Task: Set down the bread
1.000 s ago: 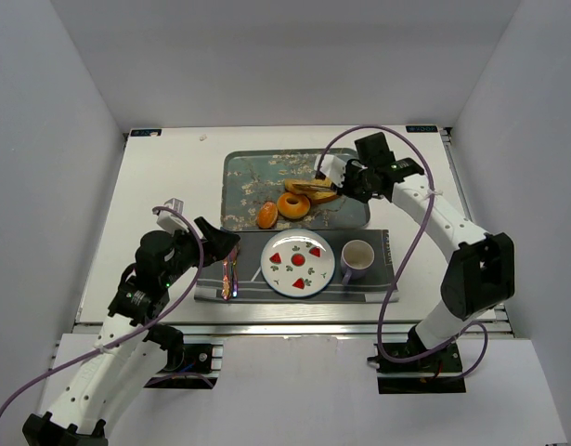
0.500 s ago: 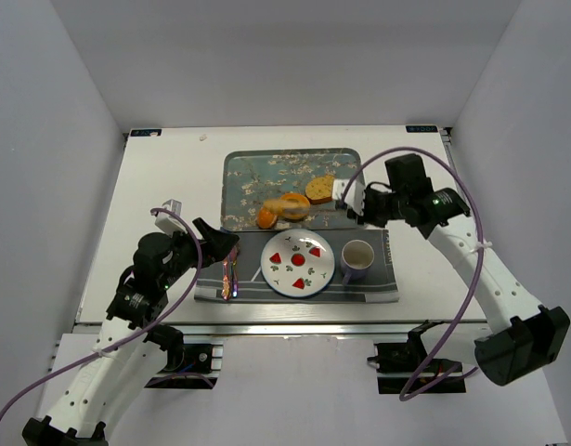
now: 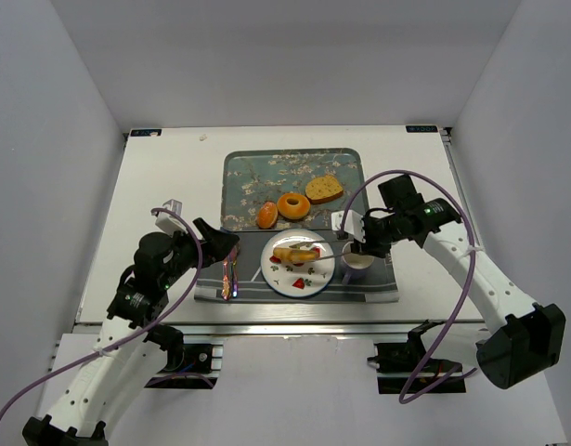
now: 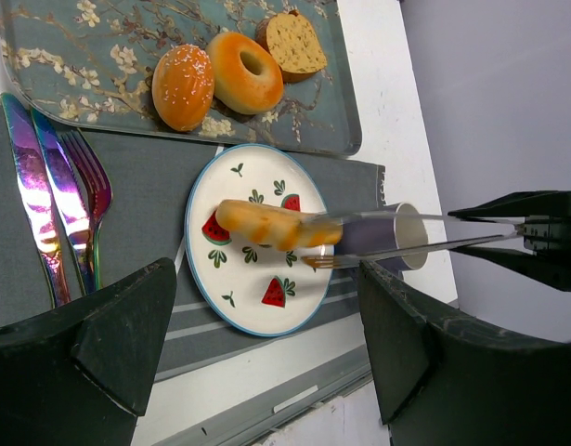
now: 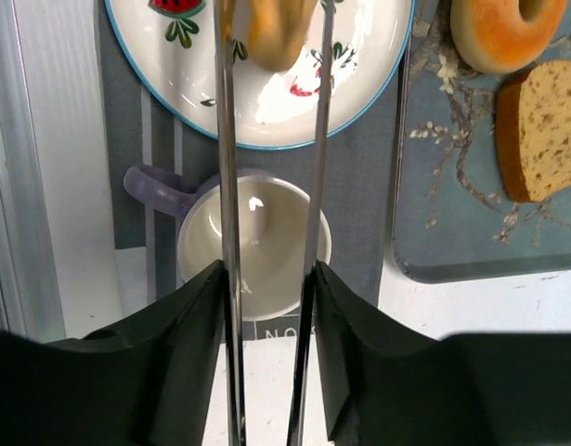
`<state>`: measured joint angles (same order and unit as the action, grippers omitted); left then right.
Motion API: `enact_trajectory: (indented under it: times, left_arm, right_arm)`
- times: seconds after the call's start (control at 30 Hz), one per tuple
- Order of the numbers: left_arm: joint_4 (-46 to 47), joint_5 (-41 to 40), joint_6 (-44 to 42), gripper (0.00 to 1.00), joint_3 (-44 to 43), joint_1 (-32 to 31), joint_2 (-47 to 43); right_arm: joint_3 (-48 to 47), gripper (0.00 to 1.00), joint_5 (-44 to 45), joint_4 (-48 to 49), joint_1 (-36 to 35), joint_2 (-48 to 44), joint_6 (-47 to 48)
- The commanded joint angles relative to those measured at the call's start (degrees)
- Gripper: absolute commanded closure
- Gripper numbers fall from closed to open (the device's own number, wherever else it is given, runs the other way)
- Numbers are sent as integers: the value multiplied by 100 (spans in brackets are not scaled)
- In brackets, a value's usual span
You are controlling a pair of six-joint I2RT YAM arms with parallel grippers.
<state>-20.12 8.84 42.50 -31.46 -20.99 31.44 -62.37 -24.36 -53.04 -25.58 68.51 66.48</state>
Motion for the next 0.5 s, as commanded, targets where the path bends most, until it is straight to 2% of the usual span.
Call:
enact_trajectory:
  times: [0.0,0.23,0.47]
  left_arm:
    - [-45,12,21,12,35,-1,-94]
    - [8,21,57,12,88,-1,-129]
    - [34,30,30,12,53,-1,-94]
  right_arm:
    - [-161,53,-305,-41,-34,-136,102]
    - [-460,53,-675,170,-34,-233,-300]
    - [-531,56,-53,1145,-26,223,-917]
